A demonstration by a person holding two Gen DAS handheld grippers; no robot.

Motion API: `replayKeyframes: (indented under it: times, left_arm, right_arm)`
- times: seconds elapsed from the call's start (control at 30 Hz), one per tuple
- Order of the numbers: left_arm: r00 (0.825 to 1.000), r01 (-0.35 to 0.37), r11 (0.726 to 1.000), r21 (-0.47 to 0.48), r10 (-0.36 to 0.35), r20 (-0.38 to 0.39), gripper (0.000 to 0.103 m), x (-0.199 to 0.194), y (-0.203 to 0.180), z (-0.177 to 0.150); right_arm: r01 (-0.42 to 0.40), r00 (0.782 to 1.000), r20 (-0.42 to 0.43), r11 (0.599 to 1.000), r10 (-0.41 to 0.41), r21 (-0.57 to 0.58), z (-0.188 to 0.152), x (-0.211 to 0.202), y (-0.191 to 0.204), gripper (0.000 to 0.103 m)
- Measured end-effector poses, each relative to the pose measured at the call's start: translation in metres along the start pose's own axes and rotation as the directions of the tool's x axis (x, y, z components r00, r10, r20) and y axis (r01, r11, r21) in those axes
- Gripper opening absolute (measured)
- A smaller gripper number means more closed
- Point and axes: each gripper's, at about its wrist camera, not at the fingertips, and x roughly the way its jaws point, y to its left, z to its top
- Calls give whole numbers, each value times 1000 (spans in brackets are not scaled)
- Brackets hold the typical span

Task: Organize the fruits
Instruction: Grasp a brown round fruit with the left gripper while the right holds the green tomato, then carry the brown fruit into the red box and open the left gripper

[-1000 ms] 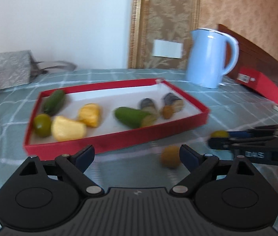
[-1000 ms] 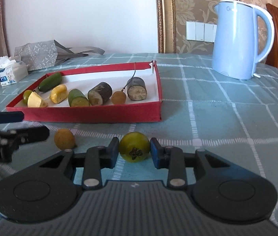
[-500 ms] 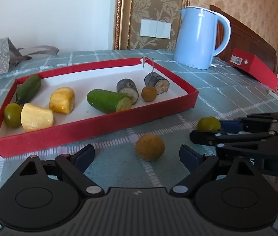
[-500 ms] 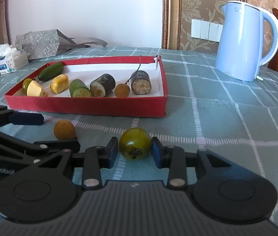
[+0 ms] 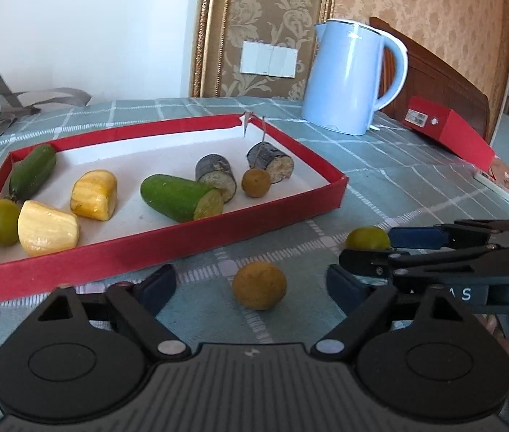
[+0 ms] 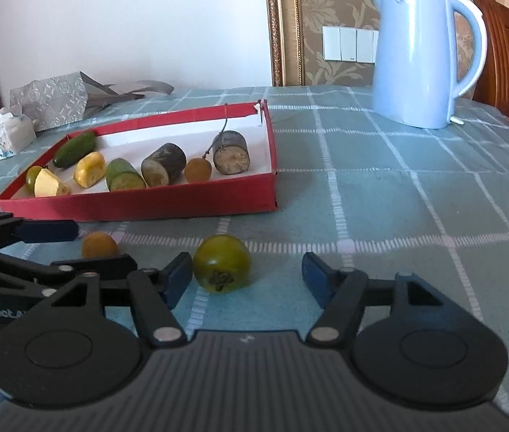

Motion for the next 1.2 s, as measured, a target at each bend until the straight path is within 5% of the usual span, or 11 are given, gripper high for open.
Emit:
replayKeyframes:
  times: [0.03, 0.13, 0.37, 0.67, 0.83, 0.93, 1.0, 1.2]
  left_arm:
    - [1000, -5, 1000, 10, 5, -2, 75, 0, -1, 0]
    - [1000, -12, 1000, 14, 12, -9, 57, 1, 1, 0]
    - [999, -32, 997, 76, 33, -13, 30, 2, -10, 0]
    - [998, -57, 997, 54, 58, -3, 30, 0, -7, 0]
    - [998, -69, 997, 43, 70, -6, 30, -1, -4, -1]
    - [996, -87, 996, 35, 87, -3, 30, -2, -2, -1]
    - [995, -96, 995, 26, 96, -5, 29, -3, 1, -2]
    - [993, -114, 993, 25, 114, -4, 29, -7, 3, -4]
  right_arm:
    - [7, 1000, 23, 1000, -6, -15, 0, -4, 1, 50]
    - [81, 995, 68, 992, -75, -95, 0, -8, 8, 51]
    - [1, 1000, 9, 998, -1, -56, 3, 0, 3, 50]
    - [-19, 1000, -17, 998, 18, -53, 2, 4, 4, 50]
    - [0, 1000, -20, 996, -2, -91, 1, 5, 11, 41]
    - [-24, 1000, -17, 995, 22, -98, 2, 5, 12, 44]
    - [-17, 1000, -10, 994, 16, -105, 3, 6, 13, 56]
    - [16, 1000, 20, 987, -13, -160, 6, 7, 21, 51]
